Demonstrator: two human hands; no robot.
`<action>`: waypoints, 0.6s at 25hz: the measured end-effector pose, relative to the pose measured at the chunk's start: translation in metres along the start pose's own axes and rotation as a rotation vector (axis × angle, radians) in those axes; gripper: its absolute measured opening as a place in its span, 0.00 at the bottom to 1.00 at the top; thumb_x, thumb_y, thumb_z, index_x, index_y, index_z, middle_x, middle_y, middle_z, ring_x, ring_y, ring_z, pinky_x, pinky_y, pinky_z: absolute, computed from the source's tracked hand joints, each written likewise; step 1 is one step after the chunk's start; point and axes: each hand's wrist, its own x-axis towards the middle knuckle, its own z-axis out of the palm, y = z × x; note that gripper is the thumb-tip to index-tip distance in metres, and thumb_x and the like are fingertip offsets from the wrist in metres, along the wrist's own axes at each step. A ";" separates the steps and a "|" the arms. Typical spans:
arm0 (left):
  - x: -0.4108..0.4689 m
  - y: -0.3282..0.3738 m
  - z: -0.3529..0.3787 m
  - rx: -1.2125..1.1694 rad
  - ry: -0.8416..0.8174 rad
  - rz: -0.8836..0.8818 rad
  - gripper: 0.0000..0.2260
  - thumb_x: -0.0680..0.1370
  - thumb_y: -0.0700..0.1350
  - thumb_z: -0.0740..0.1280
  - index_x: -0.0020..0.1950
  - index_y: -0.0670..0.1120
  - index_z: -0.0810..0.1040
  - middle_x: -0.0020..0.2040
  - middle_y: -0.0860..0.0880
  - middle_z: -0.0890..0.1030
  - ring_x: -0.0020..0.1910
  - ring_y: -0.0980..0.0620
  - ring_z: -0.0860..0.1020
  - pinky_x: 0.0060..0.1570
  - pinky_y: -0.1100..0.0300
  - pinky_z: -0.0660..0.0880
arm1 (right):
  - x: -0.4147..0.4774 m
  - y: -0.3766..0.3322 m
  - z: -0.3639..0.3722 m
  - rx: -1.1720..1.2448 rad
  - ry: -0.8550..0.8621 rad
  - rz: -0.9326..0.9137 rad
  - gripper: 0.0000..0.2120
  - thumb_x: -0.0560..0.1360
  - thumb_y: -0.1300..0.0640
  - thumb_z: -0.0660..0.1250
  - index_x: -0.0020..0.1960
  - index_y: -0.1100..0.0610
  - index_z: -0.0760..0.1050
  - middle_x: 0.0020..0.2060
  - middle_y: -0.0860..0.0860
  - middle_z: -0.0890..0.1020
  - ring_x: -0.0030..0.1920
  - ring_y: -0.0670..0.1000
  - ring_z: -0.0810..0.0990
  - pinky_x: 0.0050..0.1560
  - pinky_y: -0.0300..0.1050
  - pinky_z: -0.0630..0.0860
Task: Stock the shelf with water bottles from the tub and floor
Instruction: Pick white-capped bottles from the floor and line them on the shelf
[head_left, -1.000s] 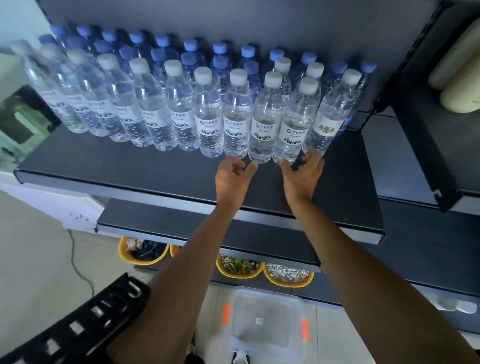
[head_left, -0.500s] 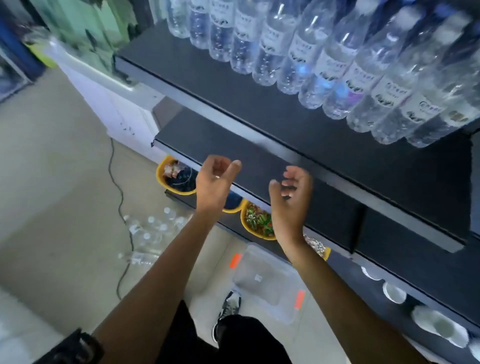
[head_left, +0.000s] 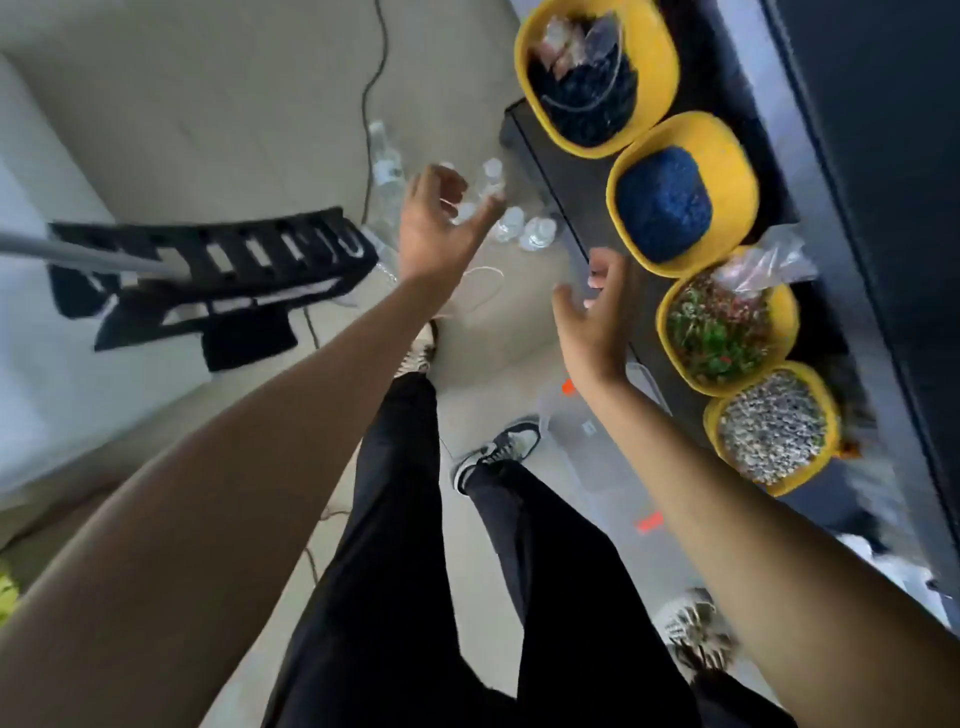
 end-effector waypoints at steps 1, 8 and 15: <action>0.016 -0.031 0.009 0.049 -0.025 -0.015 0.24 0.70 0.65 0.73 0.53 0.47 0.75 0.52 0.48 0.79 0.49 0.51 0.79 0.48 0.58 0.77 | 0.012 0.020 0.029 -0.033 -0.023 0.026 0.19 0.73 0.61 0.69 0.62 0.63 0.73 0.55 0.55 0.74 0.54 0.59 0.75 0.56 0.59 0.75; 0.109 -0.197 0.143 0.272 -0.305 -0.021 0.31 0.73 0.57 0.76 0.69 0.44 0.71 0.66 0.48 0.74 0.65 0.48 0.73 0.64 0.54 0.72 | 0.124 0.151 0.184 -0.084 -0.103 0.326 0.28 0.72 0.59 0.74 0.69 0.63 0.70 0.66 0.58 0.74 0.65 0.58 0.75 0.67 0.54 0.72; 0.192 -0.262 0.249 0.448 -0.298 0.012 0.33 0.78 0.49 0.69 0.80 0.44 0.60 0.77 0.45 0.67 0.74 0.44 0.66 0.71 0.57 0.63 | 0.216 0.224 0.262 0.223 0.066 0.636 0.38 0.70 0.56 0.79 0.75 0.54 0.67 0.69 0.52 0.77 0.67 0.53 0.77 0.69 0.47 0.72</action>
